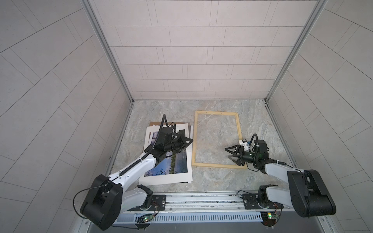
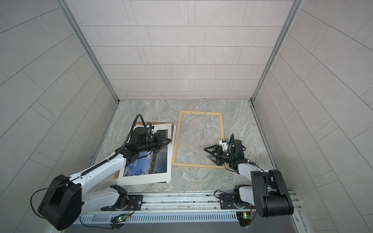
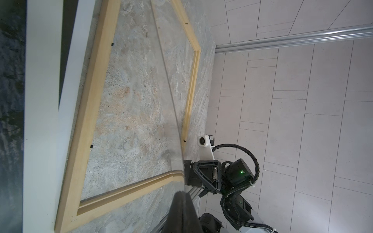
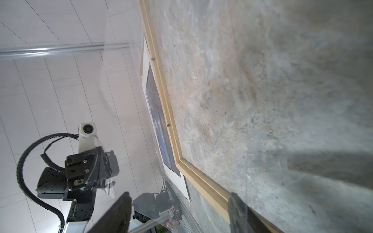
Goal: Put the photo into the frame
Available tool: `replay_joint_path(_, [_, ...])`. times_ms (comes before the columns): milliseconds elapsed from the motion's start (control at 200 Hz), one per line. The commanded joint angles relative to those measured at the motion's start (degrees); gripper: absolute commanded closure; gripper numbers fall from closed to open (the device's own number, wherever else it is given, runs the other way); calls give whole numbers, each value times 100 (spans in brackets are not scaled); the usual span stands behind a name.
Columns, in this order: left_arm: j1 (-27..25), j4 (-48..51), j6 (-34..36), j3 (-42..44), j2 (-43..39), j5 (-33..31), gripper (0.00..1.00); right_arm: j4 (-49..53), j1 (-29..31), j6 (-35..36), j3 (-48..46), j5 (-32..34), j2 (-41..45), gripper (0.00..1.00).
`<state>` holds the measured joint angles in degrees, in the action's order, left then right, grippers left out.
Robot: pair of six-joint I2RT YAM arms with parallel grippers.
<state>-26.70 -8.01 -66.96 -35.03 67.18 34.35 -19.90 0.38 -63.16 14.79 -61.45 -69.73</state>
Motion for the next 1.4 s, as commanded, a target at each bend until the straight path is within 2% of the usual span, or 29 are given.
replay_joint_path(0, [16, 361, 378, -74, -86, 83, 100, 293, 42, 128, 260, 0, 319, 37])
replay_joint_path(105, [16, 360, 497, -39, 39, 246, 100, 371, 65, 87, 384, -25, 442, 48])
replay_joint_path(190, [16, 394, 630, -31, 124, 341, 100, 363, 137, 25, 440, -25, 495, 63])
replay_joint_path(270, [16, 514, 797, -48, 116, 345, 100, 623, 252, 227, 534, 20, 522, 67])
replay_joint_path(295, [16, 568, 859, -48, 104, 330, 100, 777, 305, 347, 567, 55, 522, 75])
replay_joint_path(420, [17, 875, 1119, -131, -12, 284, 100, 1299, 379, 723, 707, 226, 636, 100])
replay_joint_path(625, [-168, 1688, 1822, -880, -313, 97, 100, 3192, 449, 1911, 1657, 804, 1536, 100])
replay_joint_path(716, [-370, 2237, 2259, -1470, -238, -8, 100, 3558, 458, 2130, 2031, 1120, 2026, 100])
replay_joint_path(866, [-633, 2491, 2667, -2179, -18, -310, 100, 3883, 450, 2362, 2603, 1877, 2696, 100])
replay_joint_path(1006, [-662, 1864, 2679, -2210, 388, -570, 100, 4562, 430, 2973, 3018, 2675, 2546, 100])
replay_joint_path(1206, [-703, 947, 2735, -2082, 1303, -1217, 100, 4607, 408, 3368, 3146, 3573, 2074, 100])
replay_joint_path(1396, [-713, 367, 2588, -2074, 2254, -1106, 100, 4447, 269, 3555, 2987, 3699, 1461, 100])
